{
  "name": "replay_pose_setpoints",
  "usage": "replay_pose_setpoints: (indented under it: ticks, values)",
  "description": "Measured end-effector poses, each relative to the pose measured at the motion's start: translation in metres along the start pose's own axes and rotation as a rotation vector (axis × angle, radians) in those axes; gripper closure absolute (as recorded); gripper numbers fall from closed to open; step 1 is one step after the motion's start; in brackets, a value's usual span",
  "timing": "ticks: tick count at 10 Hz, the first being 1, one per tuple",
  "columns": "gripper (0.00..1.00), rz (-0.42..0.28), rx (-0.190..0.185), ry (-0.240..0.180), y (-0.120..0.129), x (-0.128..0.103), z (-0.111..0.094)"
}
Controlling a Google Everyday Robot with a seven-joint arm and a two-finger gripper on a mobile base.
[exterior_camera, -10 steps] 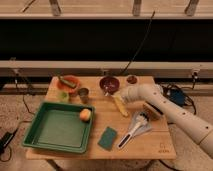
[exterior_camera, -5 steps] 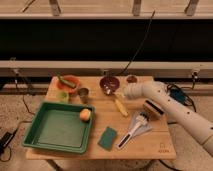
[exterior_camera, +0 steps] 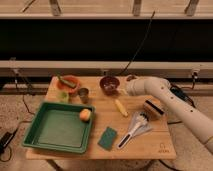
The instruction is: Place fork in purple bowl
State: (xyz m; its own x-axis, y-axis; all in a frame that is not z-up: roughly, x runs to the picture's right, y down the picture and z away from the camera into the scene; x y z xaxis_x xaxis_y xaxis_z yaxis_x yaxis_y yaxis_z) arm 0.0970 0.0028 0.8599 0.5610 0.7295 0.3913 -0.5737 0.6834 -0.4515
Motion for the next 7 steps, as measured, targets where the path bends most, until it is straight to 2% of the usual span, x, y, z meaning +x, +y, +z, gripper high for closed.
replay_pose_setpoints:
  ticks: [4,7]
  values:
    - [0.82,-0.011,0.015,-0.005,-0.019,-0.011,0.002]
    - [0.82,-0.022,0.010,-0.004,-0.029,-0.025,0.021]
